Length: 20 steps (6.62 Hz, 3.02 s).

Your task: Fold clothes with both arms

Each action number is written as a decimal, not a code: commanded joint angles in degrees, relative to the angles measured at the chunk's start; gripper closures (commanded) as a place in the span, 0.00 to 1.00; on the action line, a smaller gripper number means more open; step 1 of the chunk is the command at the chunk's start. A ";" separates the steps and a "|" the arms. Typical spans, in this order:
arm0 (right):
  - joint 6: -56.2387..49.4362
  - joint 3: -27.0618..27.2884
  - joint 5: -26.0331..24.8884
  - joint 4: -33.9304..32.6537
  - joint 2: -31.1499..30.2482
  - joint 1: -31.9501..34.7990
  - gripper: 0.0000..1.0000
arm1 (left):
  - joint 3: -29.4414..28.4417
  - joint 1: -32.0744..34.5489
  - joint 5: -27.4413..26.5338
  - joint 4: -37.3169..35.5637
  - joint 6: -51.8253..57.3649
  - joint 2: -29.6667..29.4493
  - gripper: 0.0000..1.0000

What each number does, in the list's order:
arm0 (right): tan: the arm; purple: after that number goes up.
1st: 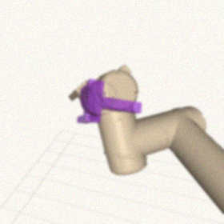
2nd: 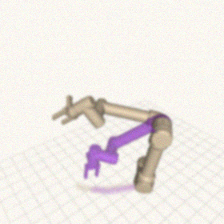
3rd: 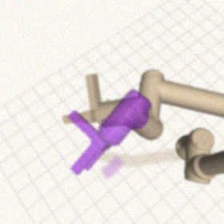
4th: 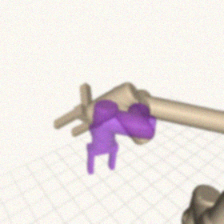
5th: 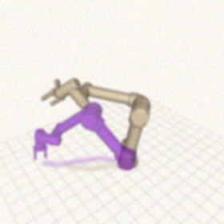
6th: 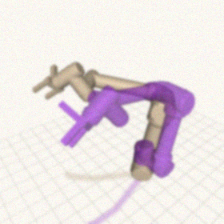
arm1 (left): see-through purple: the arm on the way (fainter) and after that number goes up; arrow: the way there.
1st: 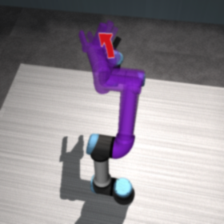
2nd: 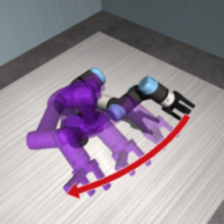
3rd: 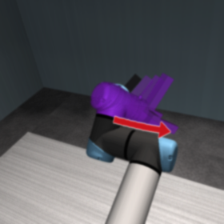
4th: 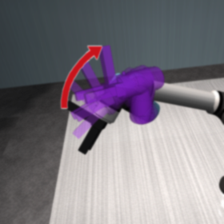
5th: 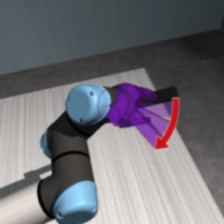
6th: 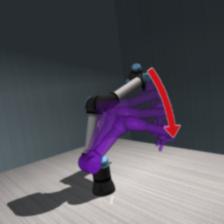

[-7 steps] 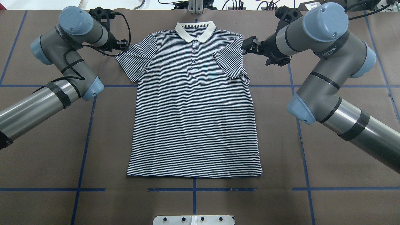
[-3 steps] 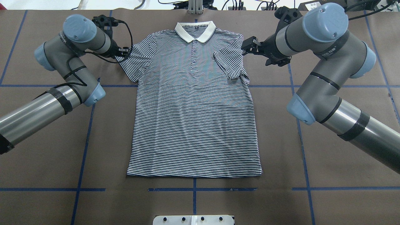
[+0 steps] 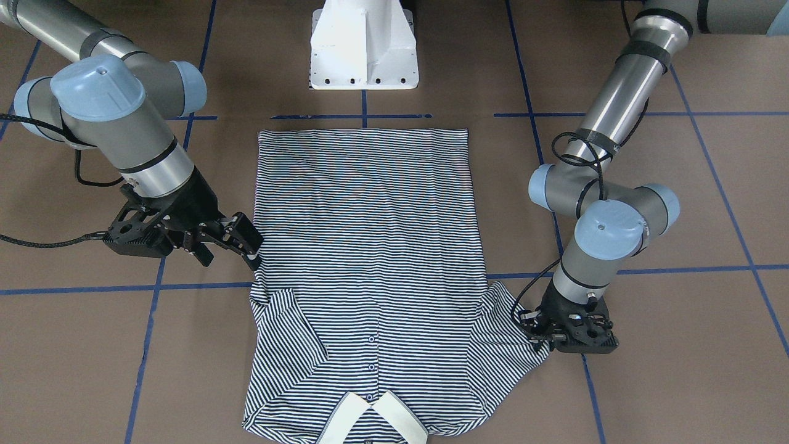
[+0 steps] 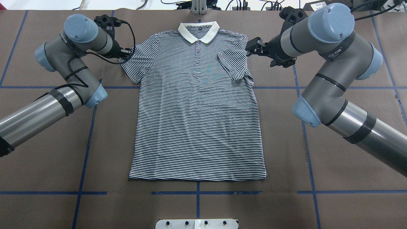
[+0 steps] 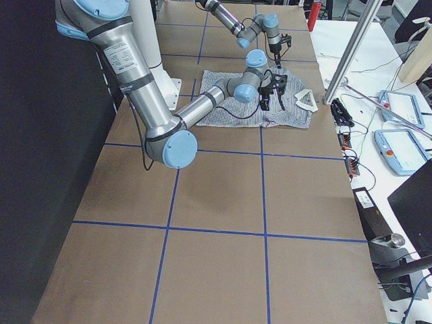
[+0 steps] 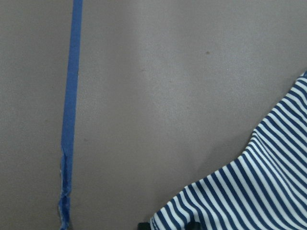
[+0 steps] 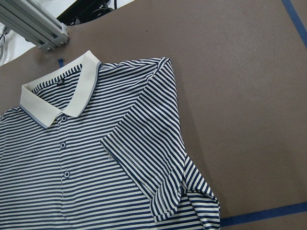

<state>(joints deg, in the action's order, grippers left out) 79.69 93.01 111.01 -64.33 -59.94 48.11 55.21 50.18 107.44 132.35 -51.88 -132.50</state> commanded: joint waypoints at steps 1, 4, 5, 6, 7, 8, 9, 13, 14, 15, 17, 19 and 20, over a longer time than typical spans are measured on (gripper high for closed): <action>-0.15 -0.02 -0.01 0.00 0.00 -0.04 0.00 | 2.96 1.14 3.80 -0.51 -0.06 -1.79 1.00; -0.15 -0.11 -0.01 0.00 -0.18 0.05 0.00 | 1.41 -2.43 2.60 -5.75 -5.40 -7.66 1.00; -0.15 -0.11 -0.01 0.00 -0.44 0.05 0.00 | -1.91 -4.28 -3.93 -5.26 -6.03 -9.69 1.00; -0.15 -0.11 -0.01 0.00 -0.53 0.05 0.00 | -3.77 -4.65 -5.48 -4.73 -6.04 -10.67 1.00; -0.24 -0.11 -0.01 0.09 -0.70 -0.04 0.00 | -5.79 -4.74 -5.49 -2.90 -6.13 -12.16 1.00; -0.24 -0.11 -0.01 0.09 -0.71 -0.04 0.00 | -7.99 -4.74 -5.58 -2.27 -6.22 -14.09 1.00; -0.15 -0.11 -0.01 0.09 -0.62 -0.12 0.00 | -7.75 -5.44 -5.49 -2.62 -10.39 -15.59 1.00; -0.15 -0.46 -0.10 0.17 -0.53 -0.30 0.00 | -5.65 -10.46 -14.63 -2.09 -12.81 -13.93 0.47; 0.19 0.06 -0.10 0.09 -0.36 -0.30 0.00 | 0.80 -9.24 -12.98 -3.14 -12.81 -12.54 0.46; 1.07 1.98 -0.10 -0.35 -0.79 -0.56 0.00 | 10.96 -9.31 -9.92 -3.49 -12.81 -5.56 0.44; 10.90 19.29 -1.40 -14.85 -7.86 -8.67 0.01 | 31.61 -8.96 -4.38 -7.60 -12.81 5.97 0.43; 28.31 27.73 -8.07 -17.84 -13.87 -21.94 0.11 | 38.38 -7.73 1.09 -7.98 -13.59 10.67 0.39; 34.24 27.84 -19.84 -20.71 -17.20 -31.75 0.12 | 38.14 -7.56 0.93 -7.98 -13.60 10.77 0.38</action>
<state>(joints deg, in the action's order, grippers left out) 106.44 119.49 100.66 -82.53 -73.85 25.67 92.52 42.36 107.92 124.45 -65.29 -122.42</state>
